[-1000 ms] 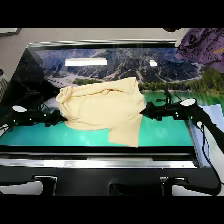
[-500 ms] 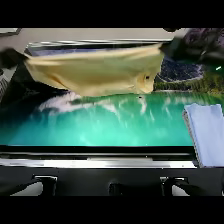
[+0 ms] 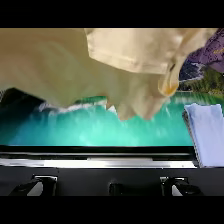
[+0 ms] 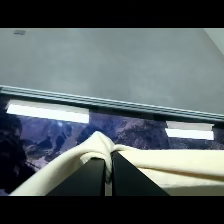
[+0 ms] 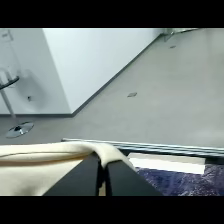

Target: Fold the clothes and pants, and hang the long-sleeved shirts on hangers.

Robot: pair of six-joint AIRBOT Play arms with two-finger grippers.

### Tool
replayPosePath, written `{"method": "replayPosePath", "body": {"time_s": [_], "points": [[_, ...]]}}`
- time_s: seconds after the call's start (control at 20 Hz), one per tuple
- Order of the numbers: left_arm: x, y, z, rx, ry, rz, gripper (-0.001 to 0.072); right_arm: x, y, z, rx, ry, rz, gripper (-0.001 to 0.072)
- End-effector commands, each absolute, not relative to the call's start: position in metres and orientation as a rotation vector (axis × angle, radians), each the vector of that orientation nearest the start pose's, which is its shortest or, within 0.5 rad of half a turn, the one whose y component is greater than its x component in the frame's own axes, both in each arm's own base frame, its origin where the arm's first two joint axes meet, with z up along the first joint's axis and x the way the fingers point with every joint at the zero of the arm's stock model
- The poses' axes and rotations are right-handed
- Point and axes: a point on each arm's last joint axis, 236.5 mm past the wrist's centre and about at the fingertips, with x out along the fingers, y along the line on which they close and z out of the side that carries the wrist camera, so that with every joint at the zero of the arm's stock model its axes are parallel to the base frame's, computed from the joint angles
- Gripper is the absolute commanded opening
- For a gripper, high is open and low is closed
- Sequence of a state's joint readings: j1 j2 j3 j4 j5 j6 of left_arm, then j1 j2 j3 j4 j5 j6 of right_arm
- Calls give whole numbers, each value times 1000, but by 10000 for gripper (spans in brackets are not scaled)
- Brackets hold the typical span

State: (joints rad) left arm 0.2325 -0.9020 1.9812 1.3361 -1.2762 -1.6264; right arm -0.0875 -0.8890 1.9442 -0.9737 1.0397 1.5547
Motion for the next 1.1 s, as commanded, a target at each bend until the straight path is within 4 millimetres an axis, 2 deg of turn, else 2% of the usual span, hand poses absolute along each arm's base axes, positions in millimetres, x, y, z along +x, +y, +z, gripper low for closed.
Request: {"method": "replayPosePath", "body": {"time_s": [0.0, 0.05, 0.15, 0.25, 0.4, 0.5, 0.6, 0.7, 0.8, 0.9, 0.95, 1.05], "points": [[282, 32, 463, -197, 197, 103, 11, 288, 66, 516, 289, 30, 307, 23], [297, 35, 445, -208, 254, 106, 12, 309, 67, 494, 309, 113, 309, 23], [336, 40, 389, -231, 420, 98, 11, 360, 71, 440, 353, 301, 318, 23], [380, 44, 316, -240, 610, 76, 12, 418, 71, 372, 403, 500, 313, 23], [442, 41, 193, -219, 891, 30, 12, 498, 68, 253, 479, 759, 282, 24], [486, 32, 115, -228, 1005, 10, 12, 541, 73, 178, 509, 867, 265, 24], [527, 23, 49, -231, 1035, 2, 12, 579, 82, 106, 529, 923, 238, 24], [554, 11, -5, -226, 1055, -7, 12, 604, 95, 46, 549, 951, 218, 24], [567, 1, -41, -221, 1079, -17, 12, 615, 112, -1, 586, 994, 197, 24], [570, -7, -62, -217, 1101, -25, 13, 612, 131, -33, 582, 1045, 205, 24], [569, -9, -68, -215, 1113, -28, 13, 608, 140, -42, 582, 1071, 210, 25], [566, -11, -69, -231, 1129, -21, 35, 602, 149, -46, 583, 1099, 219, 26]]}}
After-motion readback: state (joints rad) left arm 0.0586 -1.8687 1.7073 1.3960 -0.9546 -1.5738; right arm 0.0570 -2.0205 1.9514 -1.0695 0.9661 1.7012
